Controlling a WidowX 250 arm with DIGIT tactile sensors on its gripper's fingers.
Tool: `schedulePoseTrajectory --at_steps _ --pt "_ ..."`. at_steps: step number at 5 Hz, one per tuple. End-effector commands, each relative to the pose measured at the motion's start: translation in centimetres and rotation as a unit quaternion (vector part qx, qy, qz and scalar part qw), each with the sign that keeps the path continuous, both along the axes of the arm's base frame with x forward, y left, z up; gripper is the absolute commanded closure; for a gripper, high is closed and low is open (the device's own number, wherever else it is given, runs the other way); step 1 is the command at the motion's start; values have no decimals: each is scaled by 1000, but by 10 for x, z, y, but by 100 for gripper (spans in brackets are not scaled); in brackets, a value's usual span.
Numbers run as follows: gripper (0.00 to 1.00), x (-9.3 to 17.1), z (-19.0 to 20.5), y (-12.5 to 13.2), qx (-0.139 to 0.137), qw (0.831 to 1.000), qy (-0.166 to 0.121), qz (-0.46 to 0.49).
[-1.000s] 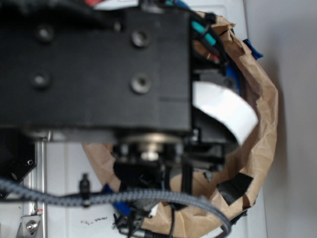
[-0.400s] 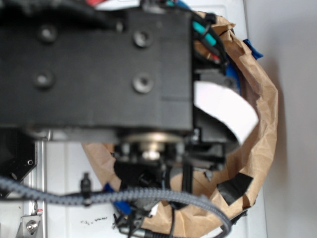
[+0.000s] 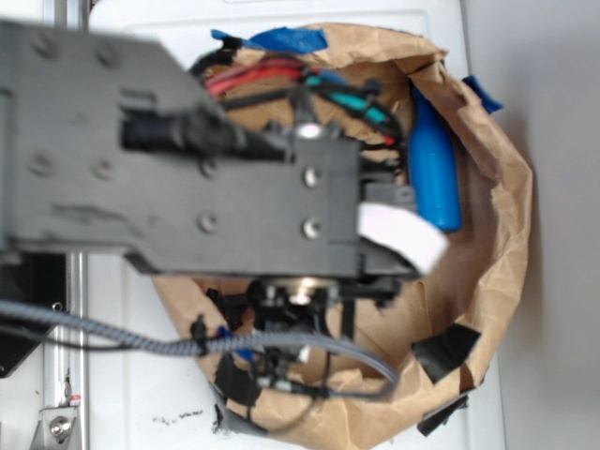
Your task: Grab the carrot.
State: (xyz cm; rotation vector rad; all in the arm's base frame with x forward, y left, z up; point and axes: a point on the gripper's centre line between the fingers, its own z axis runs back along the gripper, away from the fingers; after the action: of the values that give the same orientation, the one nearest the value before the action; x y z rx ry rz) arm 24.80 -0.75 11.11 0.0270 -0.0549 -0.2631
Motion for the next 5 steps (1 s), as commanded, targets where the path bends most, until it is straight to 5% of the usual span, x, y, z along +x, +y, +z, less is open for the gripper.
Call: schedulePoseTrajectory --at_steps 1,3,5 --pt "0 15 -28 18 -35 999 -41 -7" --pt "0 34 -61 -3 -37 999 -31 -8" --pt "0 39 -85 -11 -8 1000 -12 -1"
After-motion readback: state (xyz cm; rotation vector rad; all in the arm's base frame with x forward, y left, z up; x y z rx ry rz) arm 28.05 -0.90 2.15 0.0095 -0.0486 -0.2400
